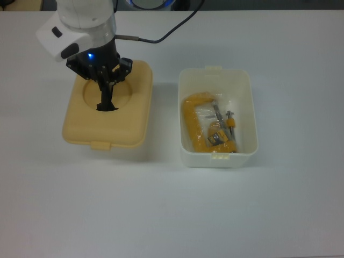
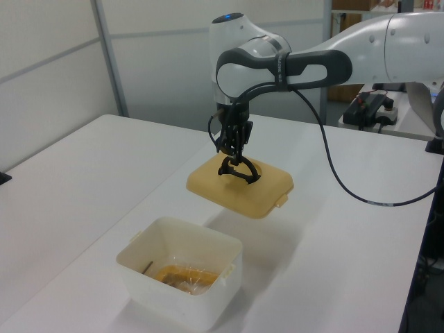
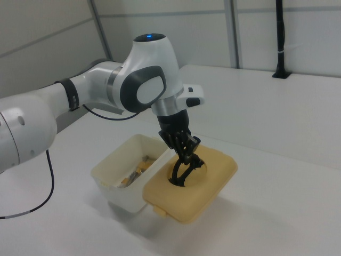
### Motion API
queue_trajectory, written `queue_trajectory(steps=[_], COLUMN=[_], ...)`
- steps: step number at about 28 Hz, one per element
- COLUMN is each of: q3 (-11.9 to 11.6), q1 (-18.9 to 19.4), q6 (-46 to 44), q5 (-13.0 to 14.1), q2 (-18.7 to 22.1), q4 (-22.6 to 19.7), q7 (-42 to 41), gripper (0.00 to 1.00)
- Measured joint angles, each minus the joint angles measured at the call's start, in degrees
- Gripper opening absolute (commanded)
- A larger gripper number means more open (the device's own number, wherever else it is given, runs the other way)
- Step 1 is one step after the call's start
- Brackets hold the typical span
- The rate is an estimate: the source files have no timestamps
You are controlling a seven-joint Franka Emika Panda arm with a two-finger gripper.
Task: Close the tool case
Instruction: 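Lift the tan lid up off the table by its handle, then carry the lid over the white box and lower it onto the rim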
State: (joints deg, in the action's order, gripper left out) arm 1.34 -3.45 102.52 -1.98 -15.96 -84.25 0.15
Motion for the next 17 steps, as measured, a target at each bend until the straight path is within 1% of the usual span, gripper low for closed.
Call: queue_trajectory(steps=[2,7,13,17], q3=[0.55,3.14,6.32,7.71], q1=[0.02,0.16,0.69,1.02], q6=[-0.33,-0.39,-0.40,-0.40], q5=[0.00,0.00,0.01,0.01], q2=[0.10,0.32,0.60,0.61], q4=[0.01,0.11,0.66,1.52], q7=[-0.01,0.33,2.78,3.98], gripper=[0.00,0.00,0.00,0.00])
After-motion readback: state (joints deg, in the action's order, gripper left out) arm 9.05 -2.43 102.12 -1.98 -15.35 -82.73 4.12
